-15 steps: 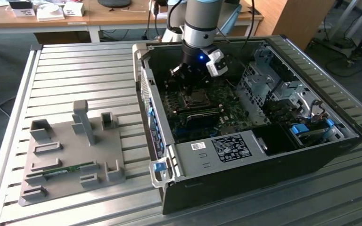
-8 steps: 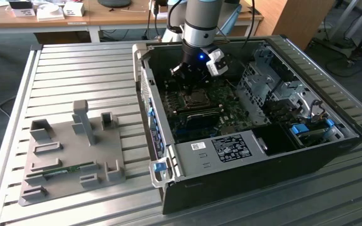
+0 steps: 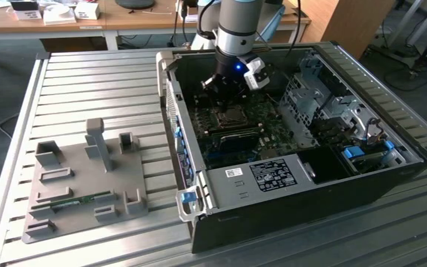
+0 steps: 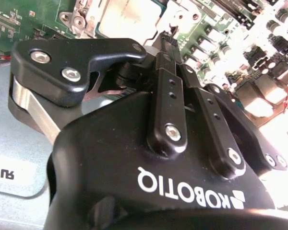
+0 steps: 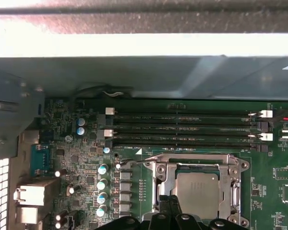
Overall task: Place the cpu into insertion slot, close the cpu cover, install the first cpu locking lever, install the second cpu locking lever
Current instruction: 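Close the cpu cover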
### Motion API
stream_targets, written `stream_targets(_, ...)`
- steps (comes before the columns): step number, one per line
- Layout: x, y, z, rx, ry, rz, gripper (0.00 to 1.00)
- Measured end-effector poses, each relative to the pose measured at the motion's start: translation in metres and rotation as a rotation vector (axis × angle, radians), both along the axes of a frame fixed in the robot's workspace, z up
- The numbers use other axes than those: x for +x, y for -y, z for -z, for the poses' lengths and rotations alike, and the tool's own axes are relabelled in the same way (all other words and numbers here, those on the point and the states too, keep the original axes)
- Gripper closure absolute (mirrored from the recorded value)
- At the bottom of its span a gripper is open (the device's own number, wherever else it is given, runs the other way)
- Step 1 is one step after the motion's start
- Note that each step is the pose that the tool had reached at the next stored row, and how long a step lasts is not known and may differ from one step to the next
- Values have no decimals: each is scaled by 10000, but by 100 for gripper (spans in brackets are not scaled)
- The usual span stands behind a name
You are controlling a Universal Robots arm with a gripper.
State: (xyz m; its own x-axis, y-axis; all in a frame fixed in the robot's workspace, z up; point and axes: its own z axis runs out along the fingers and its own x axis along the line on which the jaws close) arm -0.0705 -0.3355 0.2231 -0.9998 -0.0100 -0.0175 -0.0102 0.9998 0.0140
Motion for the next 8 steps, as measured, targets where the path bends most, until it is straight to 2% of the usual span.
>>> stream_targets(4, 6, 0, 3, -1, 85, -1, 89)
stream_targets(8, 35, 0, 4, -2, 101, 0, 89)
